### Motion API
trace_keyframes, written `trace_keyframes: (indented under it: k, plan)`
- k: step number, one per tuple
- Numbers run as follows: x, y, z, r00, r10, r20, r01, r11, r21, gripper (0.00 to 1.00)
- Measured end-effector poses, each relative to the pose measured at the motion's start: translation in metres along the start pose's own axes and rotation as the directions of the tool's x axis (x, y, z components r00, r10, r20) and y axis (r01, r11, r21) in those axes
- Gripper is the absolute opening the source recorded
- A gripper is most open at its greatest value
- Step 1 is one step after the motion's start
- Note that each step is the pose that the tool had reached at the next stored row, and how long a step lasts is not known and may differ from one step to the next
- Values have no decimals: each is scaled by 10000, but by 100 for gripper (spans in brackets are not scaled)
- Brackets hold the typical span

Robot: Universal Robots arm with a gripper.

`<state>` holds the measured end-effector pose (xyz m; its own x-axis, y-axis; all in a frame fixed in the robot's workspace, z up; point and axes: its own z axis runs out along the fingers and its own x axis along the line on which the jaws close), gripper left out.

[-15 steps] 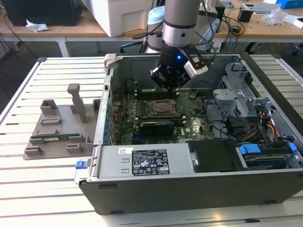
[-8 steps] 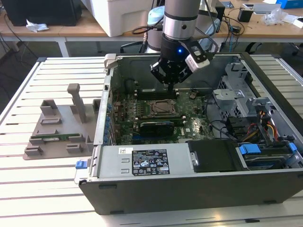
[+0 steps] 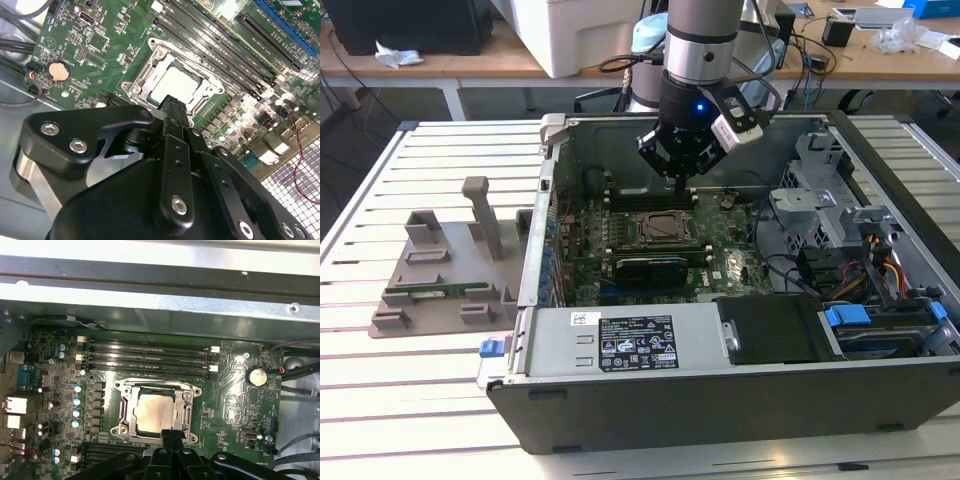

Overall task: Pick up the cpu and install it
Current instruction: 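Install the second cpu locking lever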

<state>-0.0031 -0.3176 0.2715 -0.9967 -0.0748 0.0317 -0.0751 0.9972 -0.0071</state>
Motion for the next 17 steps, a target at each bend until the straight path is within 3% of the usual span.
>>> trace_keyframes:
  k: [5, 8, 17]
  plan:
    - [1, -16, 0, 10000, -2, 1, 2, 10000, -12, 11]
    - [9, -71, 4, 10000, -3, 6, 3, 10000, -77, 11]
    - [30, -245, 39, 10000, -2, 7, 2, 10000, -85, 11]
